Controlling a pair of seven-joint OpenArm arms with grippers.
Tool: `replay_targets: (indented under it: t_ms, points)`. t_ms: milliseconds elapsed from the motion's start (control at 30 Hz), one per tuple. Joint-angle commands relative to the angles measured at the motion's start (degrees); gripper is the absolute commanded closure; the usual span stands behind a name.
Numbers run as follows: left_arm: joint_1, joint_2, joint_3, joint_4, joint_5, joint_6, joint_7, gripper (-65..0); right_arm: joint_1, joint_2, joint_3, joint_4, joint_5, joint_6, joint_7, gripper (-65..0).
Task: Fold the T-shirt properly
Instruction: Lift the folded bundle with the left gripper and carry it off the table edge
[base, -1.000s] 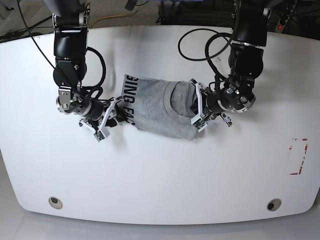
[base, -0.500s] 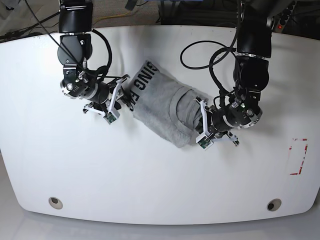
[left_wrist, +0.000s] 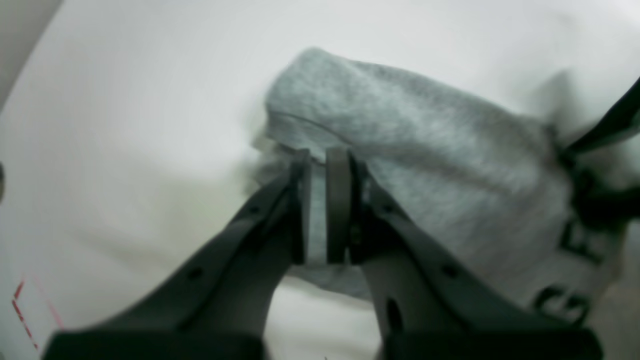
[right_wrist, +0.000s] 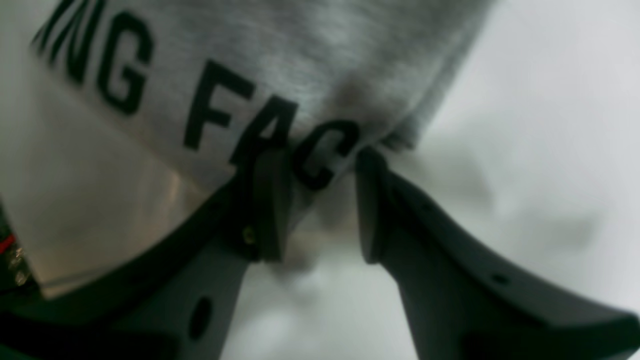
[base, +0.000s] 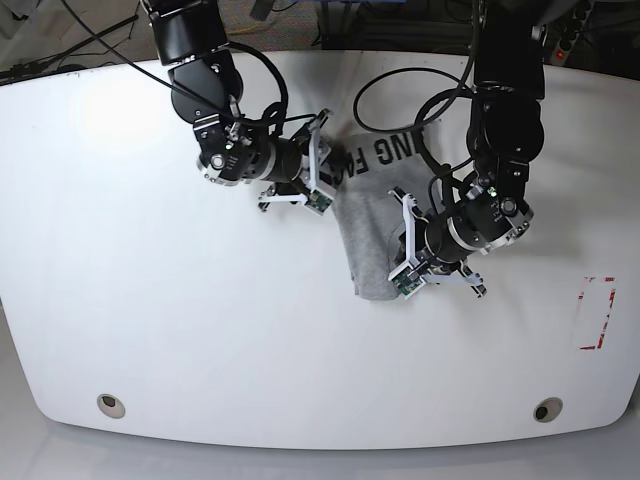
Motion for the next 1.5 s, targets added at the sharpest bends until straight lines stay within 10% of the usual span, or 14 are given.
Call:
replay_targets:
  t_ms: [0,333,600,967,1467]
  points:
    - [0.6,-0.2,-1.0,1.5,-0.4,0.2,-0.6,-3.8,0.9,-0.7,-2.4,2.6,1.1,0.3,0.5,-20.1]
    - [3.9,-0.1,-5.9,1.5,-0.4,2.3,-0.6,-26.4,1.1,-1.3,-0.9,3.9,1.2,0.3,0.4,-20.1]
    - [4.9,4.2,-4.0,1.3,-0.3,18.0,-3.7,-42.2,1.2,-1.0,8.8,3.9,1.2,0.3,0.4,-20.1]
    - [6.6,5.1,5.0,-10.3,-0.3,37.0,-16.0,-43.9,1.0,-1.0,15.8,3.9,1.1,0.3,0.4,-20.1]
    - [5.3,-0.5,7.0,-29.5,-0.7,37.3,-21.3,-44.0,0.9,-0.9,18.4,3.9,1.1,0.3,0.4,-20.1]
